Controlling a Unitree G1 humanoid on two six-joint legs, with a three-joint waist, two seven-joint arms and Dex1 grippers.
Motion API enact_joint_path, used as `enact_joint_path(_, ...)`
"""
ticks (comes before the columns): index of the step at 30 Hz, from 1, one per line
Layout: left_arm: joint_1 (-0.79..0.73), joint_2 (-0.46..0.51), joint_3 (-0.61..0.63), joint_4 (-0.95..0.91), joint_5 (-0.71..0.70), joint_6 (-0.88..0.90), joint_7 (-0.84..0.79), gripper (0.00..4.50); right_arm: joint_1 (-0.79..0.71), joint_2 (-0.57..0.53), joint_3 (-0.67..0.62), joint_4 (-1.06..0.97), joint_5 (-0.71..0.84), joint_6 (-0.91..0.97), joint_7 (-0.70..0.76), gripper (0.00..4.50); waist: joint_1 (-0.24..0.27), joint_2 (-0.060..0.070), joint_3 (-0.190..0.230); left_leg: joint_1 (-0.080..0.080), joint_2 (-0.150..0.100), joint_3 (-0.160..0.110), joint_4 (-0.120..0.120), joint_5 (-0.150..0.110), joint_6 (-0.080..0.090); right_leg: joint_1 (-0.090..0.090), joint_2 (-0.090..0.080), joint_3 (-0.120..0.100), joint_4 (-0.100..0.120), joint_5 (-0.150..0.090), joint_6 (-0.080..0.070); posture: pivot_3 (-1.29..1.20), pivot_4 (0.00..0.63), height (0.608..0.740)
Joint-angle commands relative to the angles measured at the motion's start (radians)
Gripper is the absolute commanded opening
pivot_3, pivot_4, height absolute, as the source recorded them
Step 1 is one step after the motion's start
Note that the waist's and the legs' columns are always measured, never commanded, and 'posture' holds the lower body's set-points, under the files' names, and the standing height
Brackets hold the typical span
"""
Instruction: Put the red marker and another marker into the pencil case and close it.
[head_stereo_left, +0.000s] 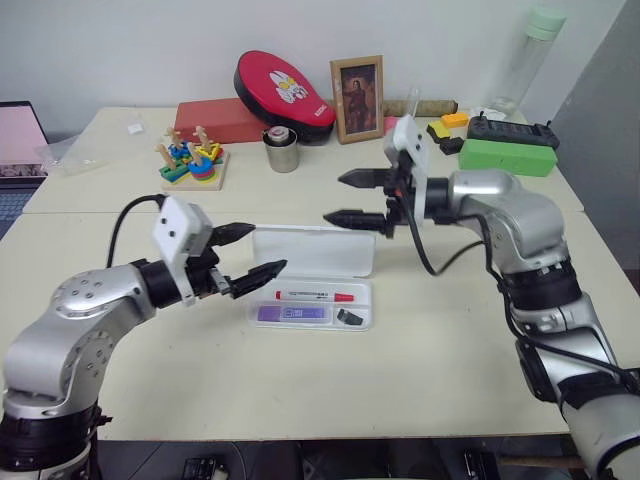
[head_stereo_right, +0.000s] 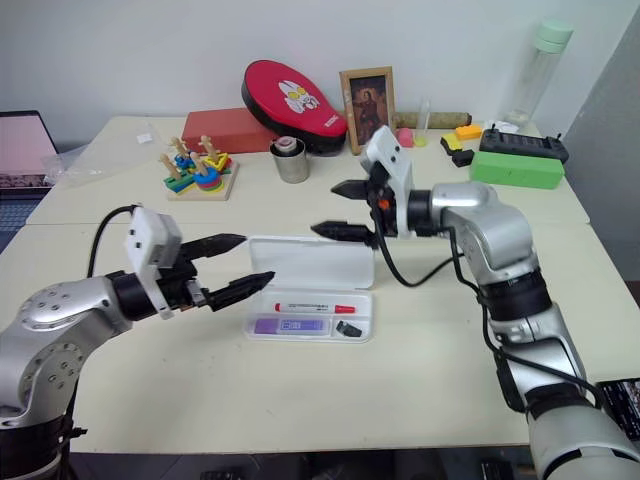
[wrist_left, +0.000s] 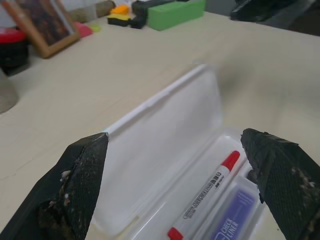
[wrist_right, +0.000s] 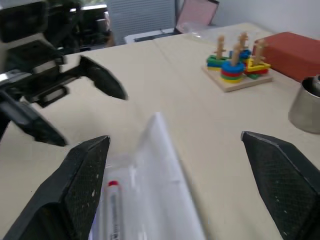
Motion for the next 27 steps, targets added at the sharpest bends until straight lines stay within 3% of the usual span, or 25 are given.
enact_joint_path(1,0.010,-0.005,0.077,-0.059,-0.027,0.009,0.064,4.50,-0.087,0.051,0.015,0.200,-0.098,-0.098,-0.077,3.32,0.000,0.000,0.000,0.000,0.000,0.000,0.000,0.000,0.000,0.000,0.000,0.000,0.000,0.000,0.000,0.00,0.150,0.740)
enact_joint_path(7,0.056,-0.008,0.131,-0.108,-0.069,0.025,0.101,4.50,-0.114,0.079,0.080,0.325,-0.193,-0.204,-0.029,2.02,-0.003,0.000,0.000,-0.001,0.000,0.000,-0.001,0.000,0.000,-0.001,0.000,0.000,0.000,0.000,0.000,0.00,0.150,0.740)
enact_joint_path(15,0.100,0.008,0.158,-0.135,-0.105,0.033,0.108,4.50,-0.027,0.038,0.168,0.153,-0.243,-0.242,0.129,0.09,-0.004,0.000,0.000,-0.001,0.000,0.000,-0.001,0.000,0.000,-0.001,0.000,0.000,0.000,0.000,0.000,0.00,0.150,0.740)
enact_joint_path(27,0.104,0.087,0.125,-0.117,-0.164,0.060,0.018,4.50,0.215,-0.100,0.260,-0.269,-0.219,-0.302,0.349,0.03,-0.002,0.000,0.000,-0.001,0.000,0.000,-0.001,0.000,0.000,-0.001,0.000,0.000,0.000,0.000,0.000,0.00,0.150,0.740)
